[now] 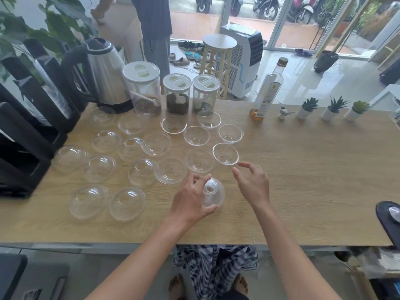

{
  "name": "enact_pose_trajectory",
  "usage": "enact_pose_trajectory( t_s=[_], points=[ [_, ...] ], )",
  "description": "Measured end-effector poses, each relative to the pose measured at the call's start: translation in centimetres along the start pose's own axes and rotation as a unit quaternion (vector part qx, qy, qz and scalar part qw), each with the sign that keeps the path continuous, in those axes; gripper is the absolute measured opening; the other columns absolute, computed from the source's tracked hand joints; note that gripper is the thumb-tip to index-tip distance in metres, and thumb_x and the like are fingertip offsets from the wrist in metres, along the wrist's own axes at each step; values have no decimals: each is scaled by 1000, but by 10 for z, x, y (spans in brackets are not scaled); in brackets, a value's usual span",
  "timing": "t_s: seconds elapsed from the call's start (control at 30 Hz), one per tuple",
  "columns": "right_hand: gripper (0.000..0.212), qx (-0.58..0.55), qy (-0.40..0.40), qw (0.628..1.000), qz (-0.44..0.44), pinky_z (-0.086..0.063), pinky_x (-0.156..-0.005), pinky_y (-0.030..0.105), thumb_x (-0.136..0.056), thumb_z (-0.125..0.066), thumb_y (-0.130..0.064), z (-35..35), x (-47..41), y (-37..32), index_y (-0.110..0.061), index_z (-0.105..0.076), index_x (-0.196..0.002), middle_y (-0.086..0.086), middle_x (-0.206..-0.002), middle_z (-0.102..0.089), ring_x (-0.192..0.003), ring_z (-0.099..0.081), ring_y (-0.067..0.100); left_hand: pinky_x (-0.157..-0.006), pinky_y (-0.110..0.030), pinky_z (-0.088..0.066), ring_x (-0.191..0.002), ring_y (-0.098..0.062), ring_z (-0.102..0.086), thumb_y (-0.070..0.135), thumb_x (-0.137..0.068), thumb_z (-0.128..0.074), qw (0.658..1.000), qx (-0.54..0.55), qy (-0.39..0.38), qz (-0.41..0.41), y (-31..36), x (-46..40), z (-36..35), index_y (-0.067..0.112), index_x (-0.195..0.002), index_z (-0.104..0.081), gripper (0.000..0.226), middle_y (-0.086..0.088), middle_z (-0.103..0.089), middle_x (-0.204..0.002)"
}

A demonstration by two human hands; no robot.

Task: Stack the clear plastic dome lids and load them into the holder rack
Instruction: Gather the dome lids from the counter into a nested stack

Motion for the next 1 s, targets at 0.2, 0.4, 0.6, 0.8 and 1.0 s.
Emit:
enact_pose_trajectory(
  t_s=[0.2,0.4,0.6,0.8,1.0],
  points=[
    [51,223,-63,971,66,-29,-124,48,-94,-75,-35,-34,-42,7,-26,-63,-143,11,-164,-41,-153,-27,36,-92,-29,-56,-120,-15,-50,47,-73,-83,999,-14,-31,31,-2,-1,-12,30,-154,-35,96,1,-40,-135],
    [22,213,-49,970,102,-30,-122,49,-98,-69,-24,-43,-47,15,-23,-80,-117,8,-156,-51,-152,-29,36,-94,-34,-57,-122,-16,-51,51,-71,-83,999,-8,-17,33,0,-1,-7,27,-156,-31,102,1,-40,-136],
    [11,113,33,980,159,-39,-89,27,-92,-79,-22,-10,-20,-7,-23,-85,-101,4,-107,-75,-115,-54,32,-100,-31,-52,-128,-13,-48,71,-64,-78,999,8,43,3,7,-1,16,27,-151,-39,104,3,-44,-142],
    [15,-185,-53,980,56,-53,-91,25,-87,-84,-26,25,14,-30,-26,-85,-102,-9,-90,-82,-100,-74,12,-108,-26,-41,-132,-13,-51,64,-67,-84,992,85,83,-51,16,-16,40,21,-152,-41,105,3,-50,-147],
    [33,-391,-163,904,-58,-56,-95,33,-80,-81,-29,19,30,-23,-13,-81,-109,-1,-93,-79,-94,-73,12,-95,-24,-47,-113,-11,-60,64,-64,-84,982,135,121,-54,25,-18,43,18,-142,-52,97,-1,-62,-125]
  ],
)
Point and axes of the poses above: each hand's wrist, its own x-axis away from the middle knuckle, its own z-axis out of the back of the hand, y = z × x, the point moved 5 cm from there along -x, towards the middle knuckle
